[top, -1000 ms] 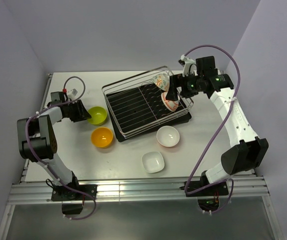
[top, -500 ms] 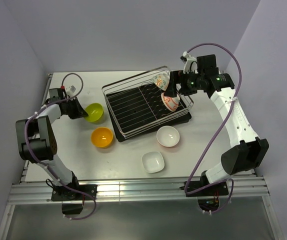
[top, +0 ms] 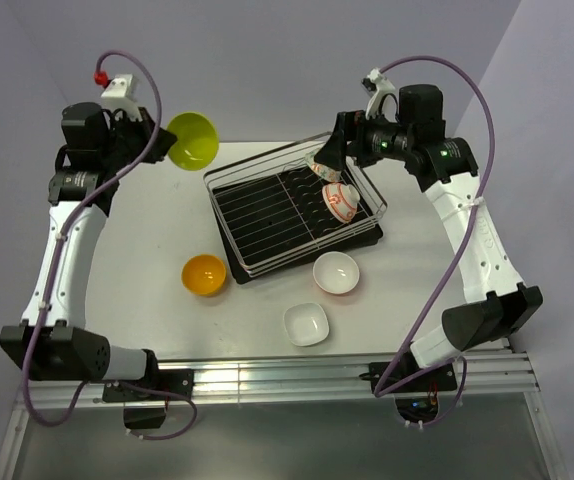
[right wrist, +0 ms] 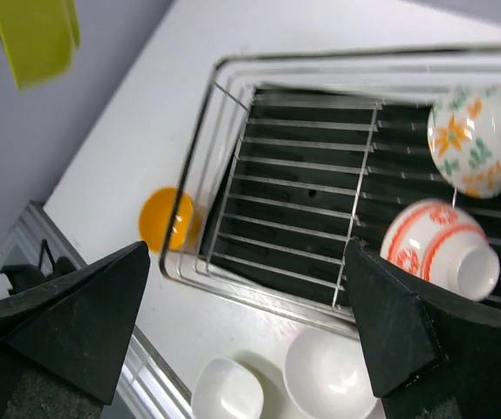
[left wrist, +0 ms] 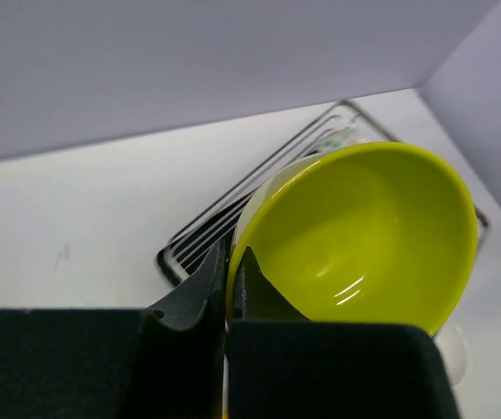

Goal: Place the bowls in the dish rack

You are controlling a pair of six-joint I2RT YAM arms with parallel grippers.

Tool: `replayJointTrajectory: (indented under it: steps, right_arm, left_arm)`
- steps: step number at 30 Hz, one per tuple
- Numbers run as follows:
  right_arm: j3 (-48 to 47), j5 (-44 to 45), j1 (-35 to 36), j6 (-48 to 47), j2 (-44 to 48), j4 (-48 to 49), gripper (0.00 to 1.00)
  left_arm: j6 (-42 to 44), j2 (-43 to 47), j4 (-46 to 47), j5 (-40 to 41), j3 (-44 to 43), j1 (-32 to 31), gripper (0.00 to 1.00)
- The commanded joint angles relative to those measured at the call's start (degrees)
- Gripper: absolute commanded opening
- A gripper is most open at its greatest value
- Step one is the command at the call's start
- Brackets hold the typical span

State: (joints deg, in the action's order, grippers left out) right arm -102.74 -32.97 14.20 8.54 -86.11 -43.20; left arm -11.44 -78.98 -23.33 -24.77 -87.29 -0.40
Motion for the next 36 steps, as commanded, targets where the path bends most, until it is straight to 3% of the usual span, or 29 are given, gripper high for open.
replayJointTrajectory:
  steps: [1, 10, 18, 27, 36]
  right_arm:
    - [-4.57, -1.04, 0.75, 2.01, 1.20, 3.82, 1.00]
    - [-1.77, -0.87, 2.06, 4.82, 4.19, 6.37, 1.00]
    - [0.87, 12.13, 8.03, 4.03, 3.32, 6.38, 0.94]
    - [1.22, 24.70, 12.43, 1.66, -0.11, 4.88, 0.79]
    - [0.96, 21.11, 13.14, 0.52, -3.71, 4.79, 0.46]
  left_arm:
    - [0.19, 1.46, -1.28, 5.16, -4.28, -6.70, 0.00]
    - [-0.69, -0.38, 2.68, 18.70, -5.26, -23.93, 0.00]
    - [0.37, -6.27, 2.50, 29.34, -7.98, -34.56, 0.00]
    - [0.19, -9.00, 2.33, 32.16, -10.71, -37.04, 0.00]
    - [-0.77, -8.47, 2.24, 28.38, -10.28, -37.12, 0.00]
